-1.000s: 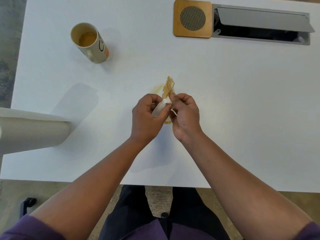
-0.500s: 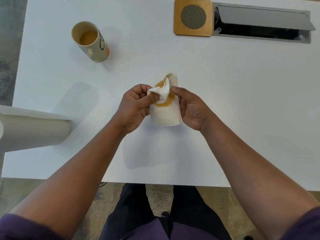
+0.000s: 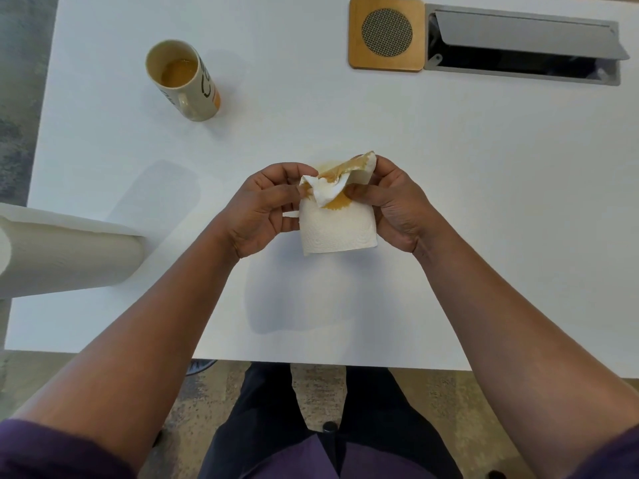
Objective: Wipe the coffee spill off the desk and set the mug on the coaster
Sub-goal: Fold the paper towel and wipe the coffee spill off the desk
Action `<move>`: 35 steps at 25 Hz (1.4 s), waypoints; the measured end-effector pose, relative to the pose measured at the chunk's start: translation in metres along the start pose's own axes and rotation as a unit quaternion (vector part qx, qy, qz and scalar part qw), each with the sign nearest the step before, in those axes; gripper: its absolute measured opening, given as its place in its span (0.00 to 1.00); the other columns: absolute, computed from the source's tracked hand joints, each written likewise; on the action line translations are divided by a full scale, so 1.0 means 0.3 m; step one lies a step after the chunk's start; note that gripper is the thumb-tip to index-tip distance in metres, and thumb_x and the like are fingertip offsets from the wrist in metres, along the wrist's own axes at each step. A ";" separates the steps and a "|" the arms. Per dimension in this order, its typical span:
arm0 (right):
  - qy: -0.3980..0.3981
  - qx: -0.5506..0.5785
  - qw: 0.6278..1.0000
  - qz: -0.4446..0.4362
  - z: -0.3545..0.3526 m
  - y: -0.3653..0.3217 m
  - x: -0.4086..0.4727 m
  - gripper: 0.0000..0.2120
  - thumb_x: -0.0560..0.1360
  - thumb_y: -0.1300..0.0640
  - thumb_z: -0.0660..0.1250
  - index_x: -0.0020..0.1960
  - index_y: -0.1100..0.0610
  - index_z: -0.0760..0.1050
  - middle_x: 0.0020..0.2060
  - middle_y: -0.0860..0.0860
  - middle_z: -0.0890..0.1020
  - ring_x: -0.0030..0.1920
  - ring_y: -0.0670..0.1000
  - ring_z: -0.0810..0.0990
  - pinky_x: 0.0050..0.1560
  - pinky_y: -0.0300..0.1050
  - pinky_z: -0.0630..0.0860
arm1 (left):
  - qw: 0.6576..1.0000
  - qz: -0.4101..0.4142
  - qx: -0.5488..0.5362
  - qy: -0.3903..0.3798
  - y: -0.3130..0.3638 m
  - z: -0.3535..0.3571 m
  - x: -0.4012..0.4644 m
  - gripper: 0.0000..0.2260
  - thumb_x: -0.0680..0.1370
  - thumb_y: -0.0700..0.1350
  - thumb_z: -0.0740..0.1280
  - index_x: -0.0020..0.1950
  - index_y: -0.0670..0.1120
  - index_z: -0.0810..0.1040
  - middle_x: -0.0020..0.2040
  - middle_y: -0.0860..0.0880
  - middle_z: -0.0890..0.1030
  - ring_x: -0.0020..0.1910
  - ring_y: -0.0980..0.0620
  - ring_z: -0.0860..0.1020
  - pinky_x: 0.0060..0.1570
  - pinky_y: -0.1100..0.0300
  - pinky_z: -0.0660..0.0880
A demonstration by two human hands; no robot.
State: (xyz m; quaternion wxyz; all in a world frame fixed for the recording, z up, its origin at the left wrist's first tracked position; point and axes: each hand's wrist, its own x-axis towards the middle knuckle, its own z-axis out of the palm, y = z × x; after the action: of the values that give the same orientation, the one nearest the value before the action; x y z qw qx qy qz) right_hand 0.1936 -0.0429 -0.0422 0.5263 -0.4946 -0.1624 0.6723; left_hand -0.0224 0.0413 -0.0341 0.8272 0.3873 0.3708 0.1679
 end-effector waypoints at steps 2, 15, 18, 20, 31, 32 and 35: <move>-0.012 0.023 1.000 -0.003 -0.002 -0.007 -0.010 0.15 0.75 0.71 0.69 0.52 0.54 0.84 0.56 0.55 0.86 0.58 0.56 0.84 0.56 0.54 0.81 | 1.000 0.008 0.000 0.016 -0.002 0.007 0.002 0.13 0.78 0.33 0.64 0.49 0.48 0.85 0.46 0.49 0.84 0.44 0.50 0.83 0.43 0.53 0.81; -0.077 -0.063 0.994 0.042 -0.048 -0.026 -0.037 0.09 0.75 0.66 0.72 0.55 0.59 0.82 0.54 0.60 0.85 0.55 0.55 0.84 0.58 0.46 0.80 | 0.992 0.062 -0.023 0.106 -0.023 0.018 0.043 0.11 0.77 0.30 0.67 0.45 0.43 0.85 0.41 0.46 0.85 0.42 0.48 0.83 0.43 0.56 0.80; -0.040 -0.107 0.992 0.048 -0.058 -0.032 -0.029 0.21 0.69 0.71 0.76 0.59 0.57 0.78 0.49 0.59 0.86 0.49 0.56 0.85 0.56 0.49 0.80 | 0.997 0.007 -0.016 0.080 -0.003 0.007 0.059 0.11 0.76 0.35 0.66 0.56 0.44 0.83 0.48 0.47 0.83 0.43 0.49 0.81 0.44 0.55 0.80; -0.009 -0.156 0.987 0.049 -0.066 -0.030 -0.023 0.25 0.68 0.71 0.77 0.62 0.57 0.77 0.48 0.56 0.84 0.47 0.55 0.84 0.52 0.51 0.82 | 0.996 -0.039 0.064 0.055 -0.001 0.007 0.070 0.16 0.77 0.38 0.71 0.64 0.46 0.78 0.53 0.46 0.83 0.44 0.50 0.82 0.44 0.55 0.80; 0.153 -0.455 0.877 -0.017 -0.052 -0.058 0.061 0.03 0.68 0.57 0.72 0.41 0.55 0.79 0.37 0.48 0.84 0.32 0.45 0.81 0.33 0.40 0.76 | 0.842 0.018 0.526 0.118 -0.030 -0.062 0.147 0.28 0.73 0.43 0.76 0.72 0.52 0.73 0.71 0.49 0.74 0.69 0.48 0.73 0.67 0.53 0.72; 0.192 -0.495 0.846 -0.053 -0.057 -0.069 0.078 0.02 0.69 0.57 0.70 0.41 0.55 0.78 0.38 0.48 0.84 0.33 0.46 0.81 0.32 0.40 0.75 | 0.790 -0.007 0.597 0.138 -0.035 -0.089 0.146 0.31 0.74 0.44 0.76 0.75 0.52 0.70 0.76 0.48 0.68 0.75 0.44 0.66 0.70 0.48 0.68; 0.214 -0.655 0.716 -0.110 -0.062 -0.072 0.157 0.05 0.71 0.64 0.62 0.44 0.57 0.74 0.41 0.53 0.81 0.42 0.57 0.78 0.36 0.47 0.70 | 0.710 -0.130 0.675 0.156 -0.036 -0.138 0.136 0.43 0.72 0.50 0.78 0.81 0.57 0.56 0.84 0.50 0.47 0.82 0.36 0.46 0.70 0.34 0.63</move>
State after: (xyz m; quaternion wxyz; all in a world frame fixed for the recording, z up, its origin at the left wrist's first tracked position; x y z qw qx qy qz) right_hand 0.2229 0.0010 -0.0579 0.1613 -0.8252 -0.4985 0.2110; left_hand -0.0260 0.0789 -0.0797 0.2899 0.7584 0.5558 -0.1783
